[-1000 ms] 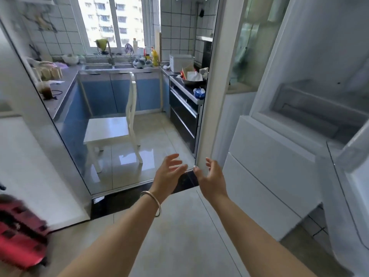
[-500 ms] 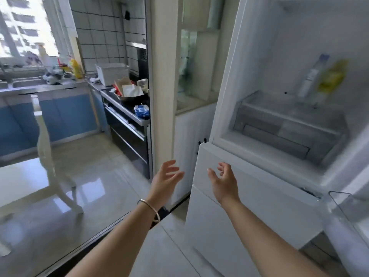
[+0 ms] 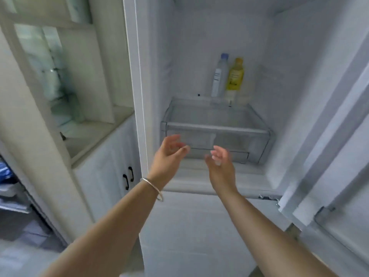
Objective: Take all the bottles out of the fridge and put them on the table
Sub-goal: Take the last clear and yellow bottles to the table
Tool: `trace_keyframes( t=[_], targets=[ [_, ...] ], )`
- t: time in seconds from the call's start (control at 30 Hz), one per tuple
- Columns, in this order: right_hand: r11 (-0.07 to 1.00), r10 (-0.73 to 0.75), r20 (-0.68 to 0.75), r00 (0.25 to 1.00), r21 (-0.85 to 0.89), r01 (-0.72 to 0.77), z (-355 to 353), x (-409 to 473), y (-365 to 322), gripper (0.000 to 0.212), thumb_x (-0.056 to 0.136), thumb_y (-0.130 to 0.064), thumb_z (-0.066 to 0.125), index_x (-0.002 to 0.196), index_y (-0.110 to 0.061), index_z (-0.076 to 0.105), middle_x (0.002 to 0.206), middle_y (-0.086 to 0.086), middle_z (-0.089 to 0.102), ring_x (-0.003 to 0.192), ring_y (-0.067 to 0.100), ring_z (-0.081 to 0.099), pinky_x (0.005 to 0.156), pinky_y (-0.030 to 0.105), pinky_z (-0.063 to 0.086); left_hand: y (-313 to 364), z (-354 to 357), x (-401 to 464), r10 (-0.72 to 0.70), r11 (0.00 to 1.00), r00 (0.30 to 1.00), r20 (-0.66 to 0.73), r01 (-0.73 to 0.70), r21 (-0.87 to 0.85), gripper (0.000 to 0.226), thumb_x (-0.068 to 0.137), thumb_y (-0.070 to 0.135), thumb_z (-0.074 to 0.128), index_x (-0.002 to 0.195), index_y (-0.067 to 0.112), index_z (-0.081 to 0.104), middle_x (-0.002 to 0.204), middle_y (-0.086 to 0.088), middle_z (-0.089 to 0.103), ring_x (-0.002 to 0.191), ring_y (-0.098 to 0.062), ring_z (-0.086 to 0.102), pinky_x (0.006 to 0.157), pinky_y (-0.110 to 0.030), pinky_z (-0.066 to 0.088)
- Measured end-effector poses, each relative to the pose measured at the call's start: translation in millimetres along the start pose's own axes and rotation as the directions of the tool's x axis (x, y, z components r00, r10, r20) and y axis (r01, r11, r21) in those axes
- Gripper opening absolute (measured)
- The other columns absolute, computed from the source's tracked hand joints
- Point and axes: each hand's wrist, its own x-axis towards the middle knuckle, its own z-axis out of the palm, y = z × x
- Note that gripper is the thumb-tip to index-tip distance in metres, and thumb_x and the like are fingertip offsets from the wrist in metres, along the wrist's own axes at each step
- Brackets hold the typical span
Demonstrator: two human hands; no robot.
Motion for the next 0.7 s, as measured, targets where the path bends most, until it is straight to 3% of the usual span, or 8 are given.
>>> trace_keyframes(
  t=[0.2,0.33,0.43,0.5,0.57,0.63,0.7],
  targets=[
    [1.000,-0.012,-0.191,0.982,0.026,0.017,-0.9,98.6,-9.6,0.034,0.088,-0.021,0.059,0.121,-0.014,0.051,0.109,-0.002,0.057,0.095,0.012,0.053,0.081,0.020,0.035,8.7,44.0,103.8,0.018,1.000,0.996,0.086,-0.019,0.005,0.036,0.082,0.024,0.066,0.114,0.028,0.049,0.096,0.012,0.060,0.082,-0.006,0.057,0.070,-0.022,0.047],
    [0.999,-0.040,-0.253,0.967,0.013,0.045,-0.7,187.3,-12.7,0.041,0.085,-0.017,0.063,0.123,-0.009,0.050,0.107,0.002,0.055,0.097,0.017,0.054,0.080,0.019,0.037,12.5,81.3,179.5,0.048,0.999,0.994,0.094,-0.048,-0.008,0.038,0.084,0.013,0.063,0.119,0.022,0.051,0.089,0.009,0.060,0.074,-0.005,0.056,0.069,-0.027,0.044],
    [0.998,-0.059,-0.287,0.956,0.006,0.063,-9.3,258.2,-16.2,0.050,0.081,-0.017,0.067,0.126,-0.009,0.047,0.111,0.006,0.054,0.102,0.022,0.055,0.088,0.029,0.043,17.9,99.4,242.8,-0.084,0.985,0.994,0.070,0.094,-0.145,0.042,0.086,0.013,0.062,0.125,0.016,0.048,0.087,0.003,0.060,0.075,-0.008,0.056,0.065,-0.027,0.041],
    [0.999,-0.032,-0.305,0.952,-0.030,0.024,-17.9,303.9,-13.0,0.056,0.080,-0.020,0.068,0.129,-0.011,0.044,0.119,0.008,0.054,0.106,0.023,0.054,0.090,0.031,0.043,17.1,112.1,281.0,-0.148,0.973,0.987,0.059,0.156,-0.168,0.050,0.083,0.020,0.066,0.128,0.015,0.045,0.097,-0.001,0.061,0.077,-0.009,0.057,0.064,-0.027,0.041],
    [0.998,0.009,-0.298,0.955,-0.055,-0.027,-26.5,342.4,-6.3,0.063,0.078,-0.024,0.069,0.134,-0.014,0.040,0.128,0.008,0.051,0.110,0.023,0.053,0.091,0.033,0.047,12.1,127.6,314.9,-0.126,0.987,0.991,0.052,0.130,-0.094,0.059,0.075,0.026,0.073,0.127,0.016,0.047,0.109,-0.003,0.061,0.085,-0.011,0.057,0.075,-0.031,0.047],
    [0.996,0.058,-0.267,0.962,-0.046,-0.073,-32.2,371.1,1.0,0.069,0.078,-0.023,0.069,0.138,-0.017,0.035,0.135,0.007,0.046,0.106,0.019,0.051,0.072,0.023,0.052,7.5,142.2,342.3,-0.090,0.996,0.995,0.036,0.090,-0.014,0.058,0.077,0.024,0.073,0.128,0.016,0.046,0.122,-0.005,0.058,0.098,-0.015,0.055,0.093,-0.037,0.045],
    [0.994,0.113,-0.229,0.967,0.021,-0.111,-32.7,392.5,8.4,0.071,0.080,-0.019,0.069,0.140,-0.016,0.032,0.136,0.006,0.043,0.100,0.014,0.046,0.044,0.007,0.040,2.7,156.2,363.2,-0.058,0.998,0.998,0.032,0.056,0.034,0.063,0.079,0.022,0.072,0.133,0.012,0.041,0.131,-0.007,0.050,0.107,-0.017,0.051,0.098,-0.035,0.042]
  ],
)
